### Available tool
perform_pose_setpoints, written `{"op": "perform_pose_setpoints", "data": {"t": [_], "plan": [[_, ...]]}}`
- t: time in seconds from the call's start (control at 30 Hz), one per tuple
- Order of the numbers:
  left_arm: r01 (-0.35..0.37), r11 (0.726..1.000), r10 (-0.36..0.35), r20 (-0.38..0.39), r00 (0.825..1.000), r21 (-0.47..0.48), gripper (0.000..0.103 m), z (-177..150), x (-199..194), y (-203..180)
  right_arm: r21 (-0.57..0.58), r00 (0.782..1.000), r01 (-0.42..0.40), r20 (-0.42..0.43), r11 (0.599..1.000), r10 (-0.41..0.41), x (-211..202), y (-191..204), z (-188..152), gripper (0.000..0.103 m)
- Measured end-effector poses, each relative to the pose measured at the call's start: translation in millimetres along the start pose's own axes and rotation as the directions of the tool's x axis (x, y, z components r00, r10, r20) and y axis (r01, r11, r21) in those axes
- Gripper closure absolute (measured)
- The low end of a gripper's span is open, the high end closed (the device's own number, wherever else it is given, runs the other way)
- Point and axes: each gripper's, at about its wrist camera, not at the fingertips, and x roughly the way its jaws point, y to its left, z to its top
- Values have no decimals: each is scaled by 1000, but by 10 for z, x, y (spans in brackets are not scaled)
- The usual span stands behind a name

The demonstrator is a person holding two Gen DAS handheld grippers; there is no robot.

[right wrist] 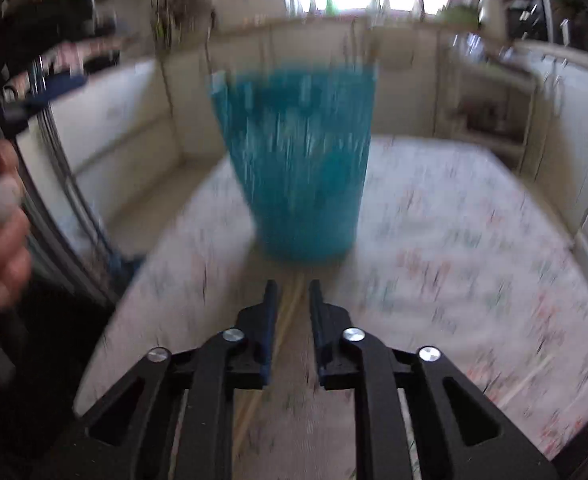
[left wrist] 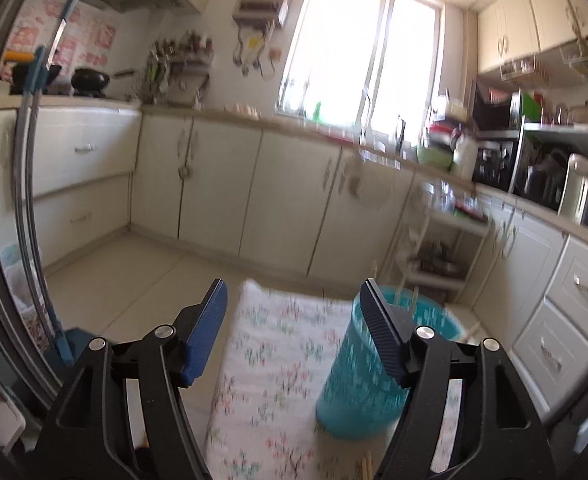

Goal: Organize utensils
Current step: 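Return both open tools to the remaining sticks on the table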

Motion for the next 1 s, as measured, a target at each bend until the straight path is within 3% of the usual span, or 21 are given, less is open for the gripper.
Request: {"op": "perform_pose_setpoints", "data": {"t": [0.1,0.23,0.43,0.5,0.57,0.7,0.73,0.77,0.9,1.0], "plan": [[11,1000,-9,-106,994,25,37,-108,113,11,4,997,-3,-73,1000,3,166,24,-31,89],[25,999,-16,-228,974,34,37,-289,261,45,8,992,-27,-121,1000,27,308,56,-82,89],[41,998,-21,-313,949,56,37,-441,393,20,-46,989,-9,-149,999,2,356,90,-127,92],[59,995,-25,-359,933,83,36,-508,459,-38,-68,986,-9,-164,998,-2,338,103,-131,93],[95,987,-28,-439,898,131,36,-651,567,-151,-103,983,-14,-184,995,-5,308,90,-130,94],[224,967,-97,-646,757,118,36,-1039,821,-369,-165,979,-5,-201,986,-29,204,-23,-190,96],[233,965,-98,-666,740,116,36,-1096,852,-407,-165,979,2,-202,986,-35,186,-63,-202,96],[235,963,-86,-678,730,131,36,-1160,872,-456,-153,978,5,-204,988,-36,157,-116,-216,96],[254,944,-38,-693,720,211,36,-1328,881,-635,-113,978,6,-204,994,-29,119,-233,-250,95],[256,932,3,-711,703,257,37,-1470,906,-711,-114,979,5,-203,993,-28,123,-236,-247,95]]}}
